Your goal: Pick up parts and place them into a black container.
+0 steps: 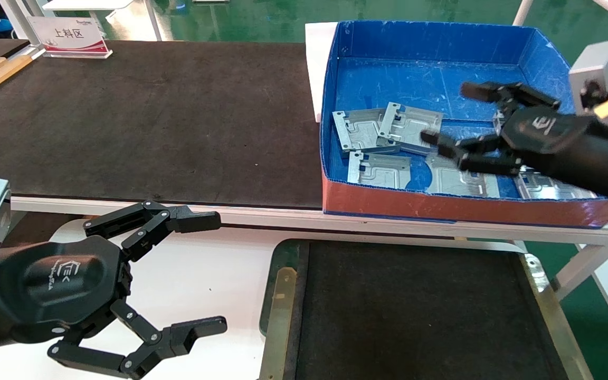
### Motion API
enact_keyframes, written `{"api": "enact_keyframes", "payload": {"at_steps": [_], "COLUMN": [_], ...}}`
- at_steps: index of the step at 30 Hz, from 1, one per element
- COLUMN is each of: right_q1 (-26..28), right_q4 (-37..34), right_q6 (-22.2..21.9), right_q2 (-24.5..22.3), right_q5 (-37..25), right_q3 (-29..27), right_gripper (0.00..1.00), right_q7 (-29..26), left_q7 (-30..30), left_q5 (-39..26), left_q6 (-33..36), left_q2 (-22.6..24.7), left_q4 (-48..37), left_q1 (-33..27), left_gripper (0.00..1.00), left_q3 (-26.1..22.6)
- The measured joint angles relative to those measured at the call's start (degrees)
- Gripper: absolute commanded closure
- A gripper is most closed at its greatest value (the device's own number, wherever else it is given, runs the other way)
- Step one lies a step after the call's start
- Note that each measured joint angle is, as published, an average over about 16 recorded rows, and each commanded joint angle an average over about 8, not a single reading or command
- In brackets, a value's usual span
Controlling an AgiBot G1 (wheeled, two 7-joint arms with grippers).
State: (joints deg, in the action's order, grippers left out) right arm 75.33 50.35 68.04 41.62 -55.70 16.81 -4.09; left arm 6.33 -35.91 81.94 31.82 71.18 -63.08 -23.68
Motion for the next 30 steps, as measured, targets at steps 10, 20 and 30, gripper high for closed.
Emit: {"api": "enact_keyframes", "payload": {"at_steps": [10,20,30], "right_q1": [5.65,10.97,16.69], "right_q4": [-10.81,-21.03,-31.11], "right_q6": [-8.89,-17.34,-24.54], "right_q2": [3.56,7.32,11.65], "right_q5": [-3.68,-6.74,-10.71], "right_q3": [-0.07,0.47,2.75], "right_gripper": [0.00,0.00,0.00], "right_q7": [2.50,3.48,-0.31], "left_q7": [0.00,0.00,0.00], "left_q5": [0.00,0.00,0.00], "left_q6": [0.00,0.00,0.00], "left_q2": [0.00,0.00,0.00], "left_q4": [0.00,0.00,0.00], "left_q1": [0.00,0.00,0.00], "left_gripper": [0.00,0.00,0.00], "left_q3": [0.00,0.00,0.00]}}
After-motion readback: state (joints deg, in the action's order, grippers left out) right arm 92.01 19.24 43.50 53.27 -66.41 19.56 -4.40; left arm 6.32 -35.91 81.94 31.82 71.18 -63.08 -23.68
